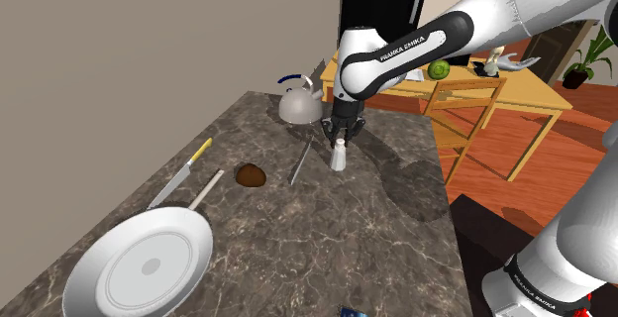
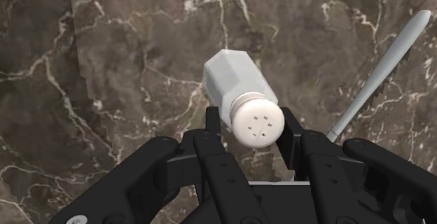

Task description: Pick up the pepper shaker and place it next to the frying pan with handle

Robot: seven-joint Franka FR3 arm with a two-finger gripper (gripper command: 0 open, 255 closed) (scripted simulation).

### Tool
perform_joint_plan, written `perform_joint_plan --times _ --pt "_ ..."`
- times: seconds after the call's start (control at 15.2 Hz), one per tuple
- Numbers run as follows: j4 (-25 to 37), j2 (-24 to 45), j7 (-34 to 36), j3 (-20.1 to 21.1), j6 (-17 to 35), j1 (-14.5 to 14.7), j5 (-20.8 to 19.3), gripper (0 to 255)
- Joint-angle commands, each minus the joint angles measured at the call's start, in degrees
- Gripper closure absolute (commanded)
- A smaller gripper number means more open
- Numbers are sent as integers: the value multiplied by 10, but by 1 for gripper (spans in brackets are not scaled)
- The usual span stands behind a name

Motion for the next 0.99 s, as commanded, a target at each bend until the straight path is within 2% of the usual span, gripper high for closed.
perform_joint_plan --times 0.0,0.92 --pt "0 0 0 0 0 0 0 255" --pt "56 -46 0 0 -103 -2 7 255"
